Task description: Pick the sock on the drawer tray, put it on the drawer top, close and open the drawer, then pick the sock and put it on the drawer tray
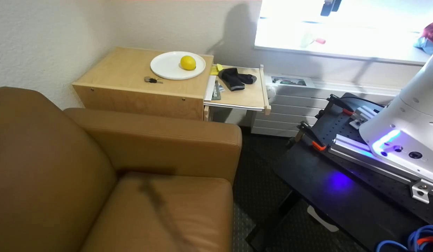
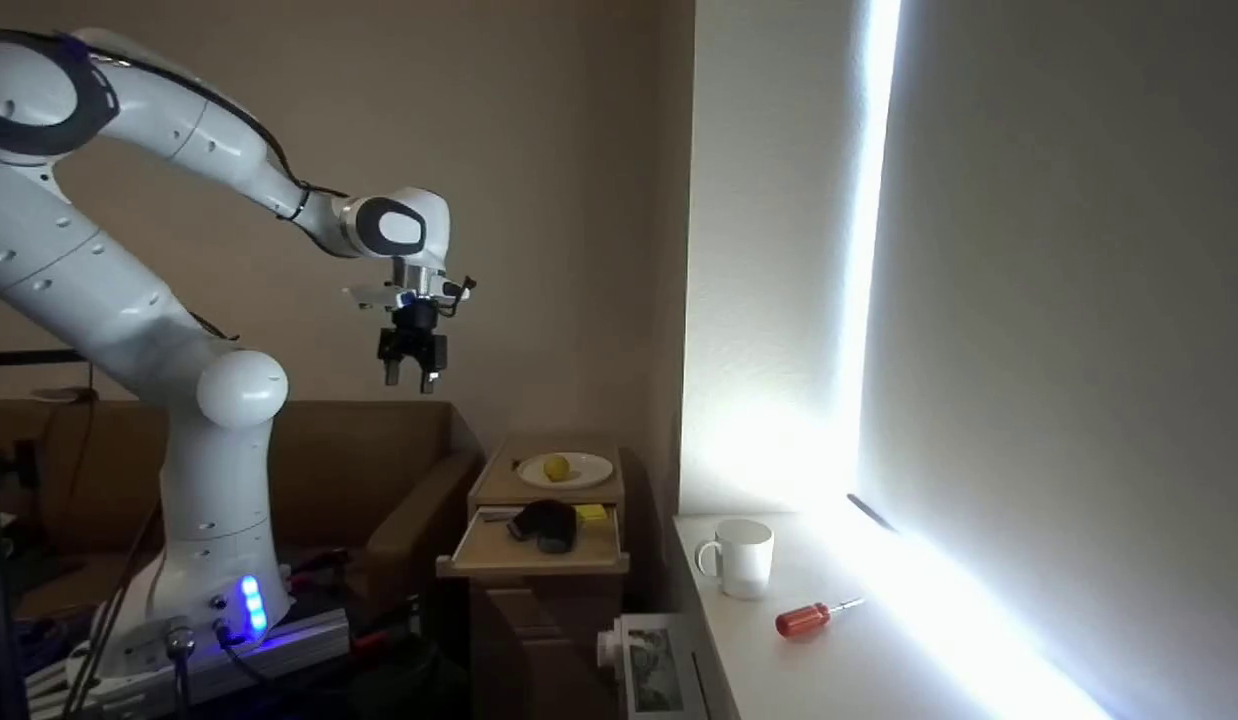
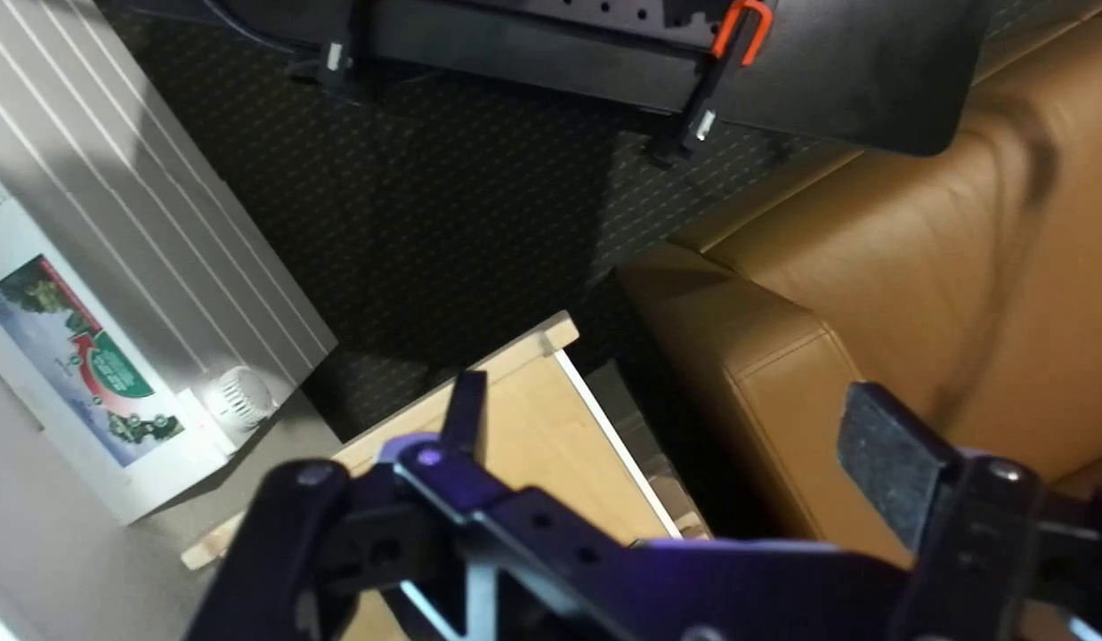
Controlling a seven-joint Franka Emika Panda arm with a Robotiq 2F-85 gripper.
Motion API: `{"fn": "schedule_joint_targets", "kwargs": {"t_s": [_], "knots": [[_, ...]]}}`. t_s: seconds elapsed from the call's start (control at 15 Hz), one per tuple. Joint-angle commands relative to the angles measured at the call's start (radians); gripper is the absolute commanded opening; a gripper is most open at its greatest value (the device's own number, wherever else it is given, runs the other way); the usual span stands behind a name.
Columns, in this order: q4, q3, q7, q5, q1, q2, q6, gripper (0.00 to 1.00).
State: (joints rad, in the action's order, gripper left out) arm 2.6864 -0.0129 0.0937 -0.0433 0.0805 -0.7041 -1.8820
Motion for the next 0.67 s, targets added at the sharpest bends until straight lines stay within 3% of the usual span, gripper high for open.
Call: {"fn": "schedule_joint_targets", "kwargs": {"t_s": [0.0, 0.27, 0.4, 0.6], "knots": [[-0.059, -0.057, -0.099, -0.083, 0.032, 0.255, -0.176, 1.00], [-0.156, -0.114, -0.262, -0.009, -0.005, 0.508, -0.377, 1.00], [-0.208, -0.137, -0.377, 0.119, -0.031, 0.617, -0.480, 1.00], [-0.286, -0.127, -0.565, 0.273, -0.021, 0.751, -0.525, 1.00]]}}
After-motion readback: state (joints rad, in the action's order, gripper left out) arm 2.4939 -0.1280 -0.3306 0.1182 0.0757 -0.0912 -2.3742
